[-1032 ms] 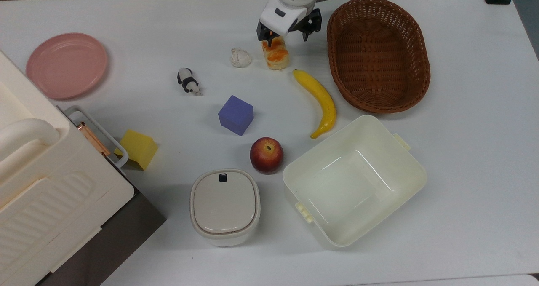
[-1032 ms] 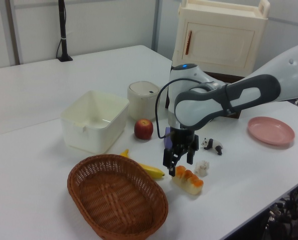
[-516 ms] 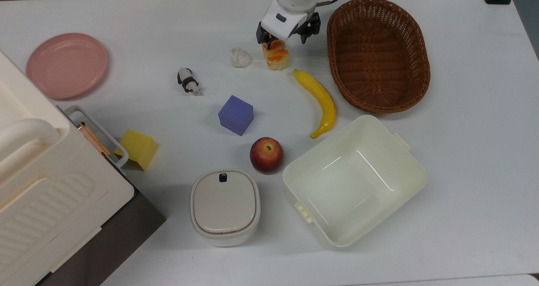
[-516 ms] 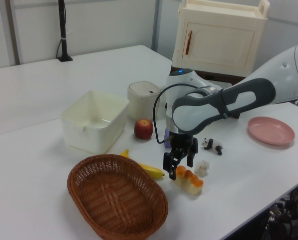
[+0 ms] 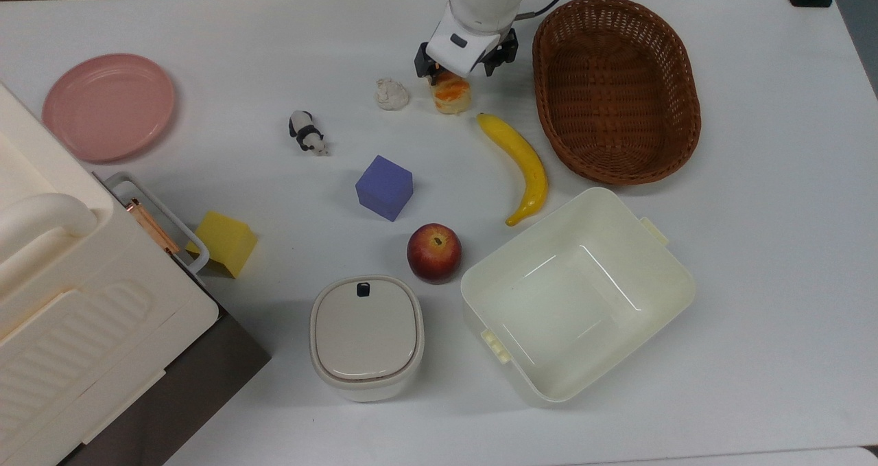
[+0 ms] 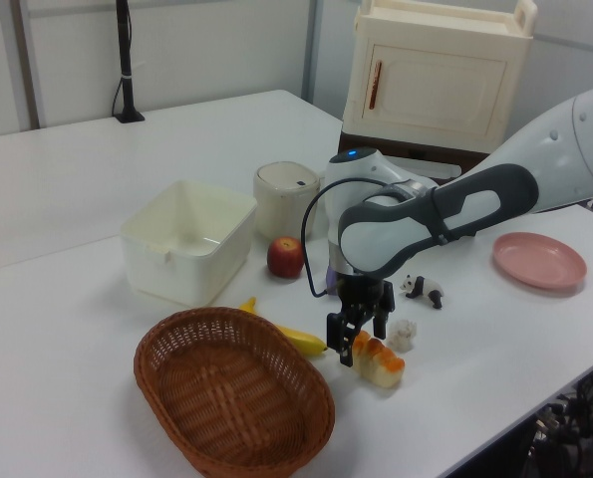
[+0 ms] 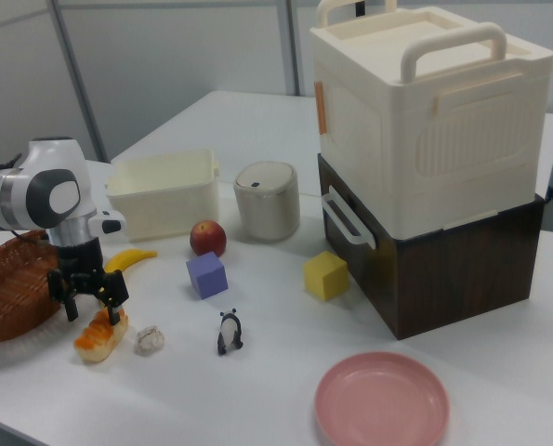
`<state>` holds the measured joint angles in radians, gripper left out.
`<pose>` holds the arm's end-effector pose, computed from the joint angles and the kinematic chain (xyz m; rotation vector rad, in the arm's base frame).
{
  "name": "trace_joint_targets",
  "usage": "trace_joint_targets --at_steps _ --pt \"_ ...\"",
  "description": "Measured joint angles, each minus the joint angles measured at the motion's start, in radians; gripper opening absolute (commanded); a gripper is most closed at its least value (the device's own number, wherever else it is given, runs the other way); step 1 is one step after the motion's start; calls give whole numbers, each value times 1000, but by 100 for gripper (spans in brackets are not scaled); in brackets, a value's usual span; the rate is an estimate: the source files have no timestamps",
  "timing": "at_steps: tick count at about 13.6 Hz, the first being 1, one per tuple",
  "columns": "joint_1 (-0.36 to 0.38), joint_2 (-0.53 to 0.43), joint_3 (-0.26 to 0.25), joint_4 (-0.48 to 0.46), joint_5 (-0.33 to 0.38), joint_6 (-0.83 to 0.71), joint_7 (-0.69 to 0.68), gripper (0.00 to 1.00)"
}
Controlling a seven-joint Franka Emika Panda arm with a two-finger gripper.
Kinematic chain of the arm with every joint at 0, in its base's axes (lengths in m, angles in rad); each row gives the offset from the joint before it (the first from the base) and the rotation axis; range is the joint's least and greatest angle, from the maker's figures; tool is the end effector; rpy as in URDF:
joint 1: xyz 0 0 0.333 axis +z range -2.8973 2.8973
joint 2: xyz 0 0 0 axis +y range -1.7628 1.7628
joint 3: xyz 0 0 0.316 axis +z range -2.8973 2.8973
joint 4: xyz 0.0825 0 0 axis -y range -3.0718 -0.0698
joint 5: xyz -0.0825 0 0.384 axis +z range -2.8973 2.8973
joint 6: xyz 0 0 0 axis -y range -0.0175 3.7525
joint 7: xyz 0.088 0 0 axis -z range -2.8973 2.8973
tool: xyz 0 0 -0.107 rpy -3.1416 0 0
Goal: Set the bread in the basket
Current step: 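Close the gripper on the bread roll and lift it, then carry the held bread roll over the wicker basket and lower it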
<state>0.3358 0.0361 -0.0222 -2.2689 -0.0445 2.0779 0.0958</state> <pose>0.4724 0.1508 0.3258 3.0191 0.3698 -0.3281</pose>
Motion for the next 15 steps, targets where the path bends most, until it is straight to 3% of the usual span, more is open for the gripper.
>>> trace_joint_targets --at_steps 8,12,14,15 --pt "-32 30 -1 0 -28 0 7 100" --pt "-137 31 99 1 -31 0 7 100" --pt "-143 31 107 1 -31 1 7 76" --pt "-143 32 108 1 -33 1 7 44"
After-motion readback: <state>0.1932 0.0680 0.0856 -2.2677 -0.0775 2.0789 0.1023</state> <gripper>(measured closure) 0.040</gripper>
